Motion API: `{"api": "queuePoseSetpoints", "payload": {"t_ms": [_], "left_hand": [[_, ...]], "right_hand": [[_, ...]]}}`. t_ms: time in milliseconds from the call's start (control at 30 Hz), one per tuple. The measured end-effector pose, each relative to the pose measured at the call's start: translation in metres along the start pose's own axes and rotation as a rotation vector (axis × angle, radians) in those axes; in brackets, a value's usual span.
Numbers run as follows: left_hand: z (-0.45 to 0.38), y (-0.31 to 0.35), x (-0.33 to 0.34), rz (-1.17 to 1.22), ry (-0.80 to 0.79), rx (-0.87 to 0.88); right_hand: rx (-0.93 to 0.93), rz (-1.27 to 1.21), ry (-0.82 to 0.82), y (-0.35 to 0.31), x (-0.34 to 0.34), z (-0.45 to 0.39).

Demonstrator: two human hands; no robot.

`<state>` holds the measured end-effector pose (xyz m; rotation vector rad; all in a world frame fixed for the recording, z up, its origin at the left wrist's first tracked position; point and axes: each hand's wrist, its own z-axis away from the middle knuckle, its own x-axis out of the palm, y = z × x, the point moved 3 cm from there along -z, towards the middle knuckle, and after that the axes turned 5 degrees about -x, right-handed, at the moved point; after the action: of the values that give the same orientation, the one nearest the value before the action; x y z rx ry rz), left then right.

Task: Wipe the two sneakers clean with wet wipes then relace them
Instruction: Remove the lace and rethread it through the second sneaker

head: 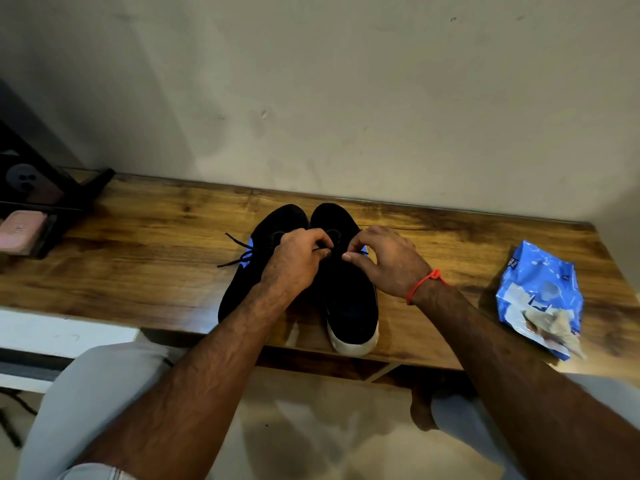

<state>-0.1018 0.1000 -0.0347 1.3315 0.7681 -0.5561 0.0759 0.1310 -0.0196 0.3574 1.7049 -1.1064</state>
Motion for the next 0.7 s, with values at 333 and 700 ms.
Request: {"api": "queuePoseSetpoints", "payload": {"t_ms": [333, 700], "left_hand": [[0.0016, 0.0033, 0.0043, -0.034, 0.085, -0.017], [0.0051, -0.0003, 0.0070, -0.051, 0.023, -0.005]], "right_hand": [[0.046, 0.087, -0.028, -0.0020, -0.0003, -0.0008], [0.042, 0.129, -0.097, 0.0052, 0.0064, 0.0003]]}}
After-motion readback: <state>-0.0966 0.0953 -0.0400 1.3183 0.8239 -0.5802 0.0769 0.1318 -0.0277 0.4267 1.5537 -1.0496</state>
